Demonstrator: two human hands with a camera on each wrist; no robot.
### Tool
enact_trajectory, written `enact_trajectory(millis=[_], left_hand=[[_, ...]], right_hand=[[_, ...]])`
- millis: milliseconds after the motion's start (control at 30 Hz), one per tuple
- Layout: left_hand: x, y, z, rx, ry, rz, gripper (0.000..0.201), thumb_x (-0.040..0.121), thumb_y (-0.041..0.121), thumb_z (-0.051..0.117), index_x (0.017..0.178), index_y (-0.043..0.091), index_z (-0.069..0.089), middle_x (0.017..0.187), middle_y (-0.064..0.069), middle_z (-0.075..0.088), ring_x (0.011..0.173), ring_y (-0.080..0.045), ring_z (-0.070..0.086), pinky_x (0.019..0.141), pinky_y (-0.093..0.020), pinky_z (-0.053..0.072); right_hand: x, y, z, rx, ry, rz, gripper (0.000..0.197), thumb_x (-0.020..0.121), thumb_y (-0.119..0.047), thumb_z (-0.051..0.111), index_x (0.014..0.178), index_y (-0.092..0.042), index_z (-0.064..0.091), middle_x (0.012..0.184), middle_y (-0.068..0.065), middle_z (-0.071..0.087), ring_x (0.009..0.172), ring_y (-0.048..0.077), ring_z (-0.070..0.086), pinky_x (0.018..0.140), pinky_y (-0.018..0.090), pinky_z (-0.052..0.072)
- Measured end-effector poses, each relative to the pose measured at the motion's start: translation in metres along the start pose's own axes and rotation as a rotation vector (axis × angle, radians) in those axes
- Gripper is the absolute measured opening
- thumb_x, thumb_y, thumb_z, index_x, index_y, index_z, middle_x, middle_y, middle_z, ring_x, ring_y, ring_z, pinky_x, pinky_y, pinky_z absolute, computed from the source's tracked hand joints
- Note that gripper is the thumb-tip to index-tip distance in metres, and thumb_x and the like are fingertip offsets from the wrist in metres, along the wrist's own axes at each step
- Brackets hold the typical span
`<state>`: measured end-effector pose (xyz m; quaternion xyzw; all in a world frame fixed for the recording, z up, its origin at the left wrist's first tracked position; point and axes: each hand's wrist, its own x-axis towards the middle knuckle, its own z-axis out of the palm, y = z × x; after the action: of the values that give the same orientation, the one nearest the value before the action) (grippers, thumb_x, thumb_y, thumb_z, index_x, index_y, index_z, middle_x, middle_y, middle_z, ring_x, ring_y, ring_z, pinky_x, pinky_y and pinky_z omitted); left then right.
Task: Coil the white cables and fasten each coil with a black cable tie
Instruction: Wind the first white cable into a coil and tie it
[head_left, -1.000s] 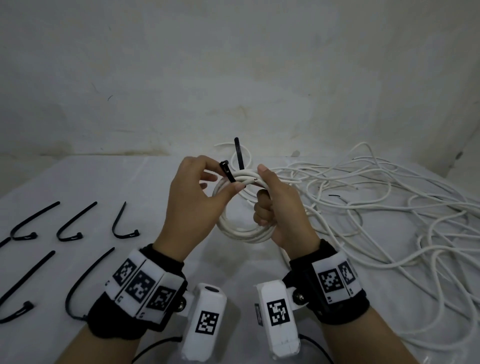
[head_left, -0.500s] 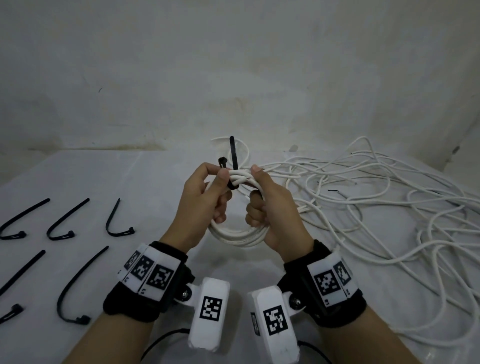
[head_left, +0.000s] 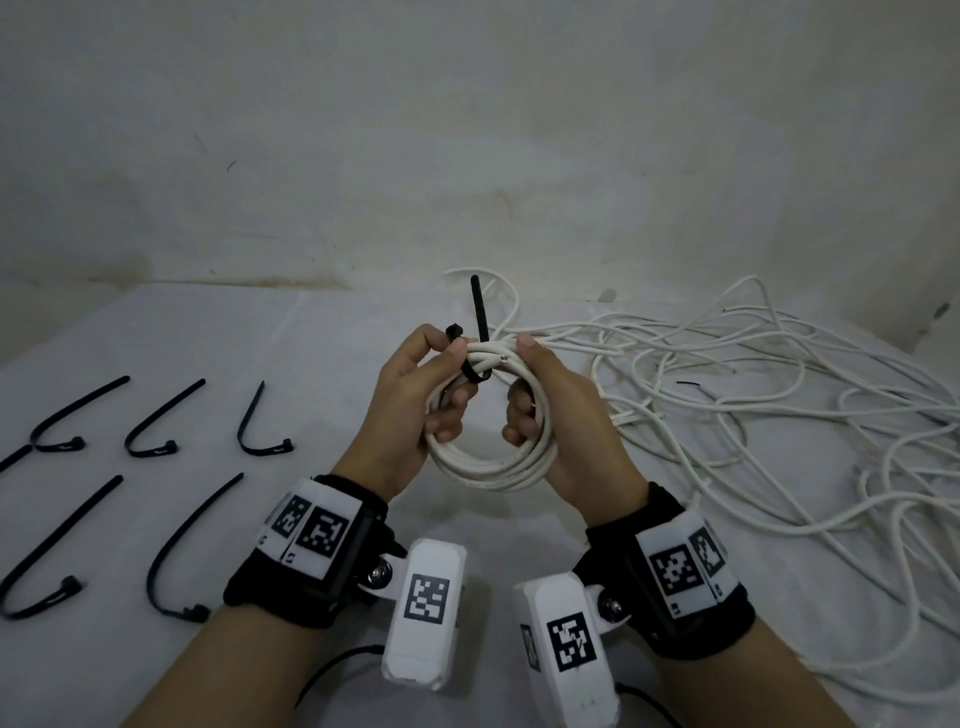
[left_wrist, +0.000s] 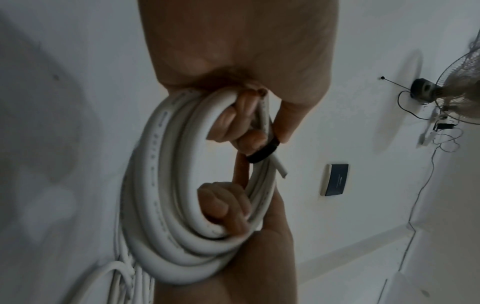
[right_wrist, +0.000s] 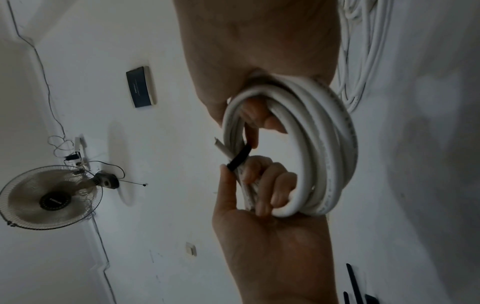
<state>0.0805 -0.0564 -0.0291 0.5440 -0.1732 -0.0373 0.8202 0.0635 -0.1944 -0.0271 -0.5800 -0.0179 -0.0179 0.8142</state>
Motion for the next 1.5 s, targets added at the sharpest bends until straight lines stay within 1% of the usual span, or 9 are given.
enact_trajectory(millis=[200,300,433,600,700,800,967,1267,1500], left_hand=[[0.001,-0.002,-0.004,0.007,-0.057,-0.057,0.024,0.086,0.028,0.058,0.077,0.014,0.041,0.052,-0.001,0.044,0.035,-0.005,0.021,0.037,-0.016,0.018],[0.0,-0.004,-0.003,0.005,-0.12,-0.105,0.018,0.084,0.028,0.052,0.081,0.014,0.042,0.053,0.0,0.047,0.034,-0.005,0.023,0.036,-0.015,0.02],[-0.003,-0.004,0.0,-0.018,-0.188,-0.137,0.013,0.083,0.025,0.051,0.073,0.018,0.049,0.052,-0.001,0.047,0.034,-0.003,0.023,0.036,-0.016,0.017],[-0.002,-0.002,-0.001,-0.002,-0.153,-0.127,0.015,0.082,0.025,0.051,0.081,0.011,0.048,0.051,-0.001,0.043,0.033,-0.002,0.022,0.035,-0.014,0.017],[-0.003,0.001,-0.003,-0.004,-0.116,-0.105,0.015,0.087,0.025,0.058,0.089,0.015,0.047,0.05,-0.001,0.043,0.032,-0.002,0.023,0.034,-0.012,0.02],[-0.004,0.004,-0.003,-0.006,-0.127,-0.079,0.011,0.089,0.024,0.055,0.094,0.02,0.045,0.051,0.0,0.042,0.034,-0.003,0.024,0.034,-0.012,0.021],[-0.004,0.003,-0.004,-0.04,-0.178,-0.123,0.007,0.091,0.027,0.053,0.095,0.023,0.048,0.052,0.001,0.041,0.033,-0.002,0.022,0.034,-0.01,0.023],[-0.003,0.001,-0.006,-0.117,-0.166,-0.204,0.006,0.083,0.027,0.05,0.087,0.023,0.048,0.051,0.002,0.038,0.031,0.0,0.022,0.033,-0.007,0.02],[-0.003,-0.006,-0.002,-0.247,-0.142,-0.258,0.007,0.081,0.026,0.05,0.087,0.024,0.049,0.051,0.002,0.038,0.029,0.002,0.024,0.03,-0.007,0.02]], right_hand=[[0.006,-0.007,-0.012,-0.017,-0.053,0.046,0.027,0.095,-0.032,0.052,0.087,-0.015,0.071,0.084,0.004,0.072,0.078,0.015,0.067,0.068,0.025,0.053],[0.01,-0.007,-0.016,0.041,0.011,-0.041,0.009,0.083,-0.017,0.067,0.083,-0.01,0.072,0.082,0.012,0.07,0.075,0.022,0.064,0.07,0.028,0.056],[0.01,-0.01,-0.019,0.068,0.041,-0.112,0.019,0.08,0.001,0.067,0.099,0.001,0.064,0.079,0.013,0.072,0.07,0.022,0.069,0.07,0.029,0.058],[0.009,-0.011,-0.02,-0.317,0.139,-0.365,0.015,0.076,-0.002,0.075,0.083,-0.015,0.073,0.075,-0.003,0.073,0.073,0.014,0.069,0.069,0.028,0.056],[0.008,-0.013,-0.022,-0.427,0.06,-0.384,0.011,0.075,-0.007,0.078,0.085,-0.009,0.076,0.084,0.004,0.074,0.078,0.021,0.07,0.071,0.035,0.058],[0.004,-0.017,-0.02,-0.441,-0.047,-0.382,0.012,0.075,-0.003,0.076,0.083,-0.011,0.077,0.085,0.01,0.073,0.069,0.023,0.07,0.061,0.026,0.055],[0.002,-0.02,-0.022,-0.492,-0.143,-0.388,0.022,0.073,0.006,0.074,0.082,-0.014,0.076,0.07,0.001,0.071,0.062,0.017,0.068,0.058,0.021,0.053],[0.003,-0.019,-0.022,-0.542,-0.109,-0.45,0.016,0.075,-0.003,0.077,0.082,-0.018,0.078,0.08,0.01,0.073,0.074,0.031,0.069,0.073,0.051,0.057],[0.005,-0.017,-0.021,-0.553,-0.122,-0.484,0.031,0.074,-0.001,0.077,0.077,-0.032,0.078,0.076,0.006,0.072,0.072,0.031,0.068,0.071,0.054,0.056]])
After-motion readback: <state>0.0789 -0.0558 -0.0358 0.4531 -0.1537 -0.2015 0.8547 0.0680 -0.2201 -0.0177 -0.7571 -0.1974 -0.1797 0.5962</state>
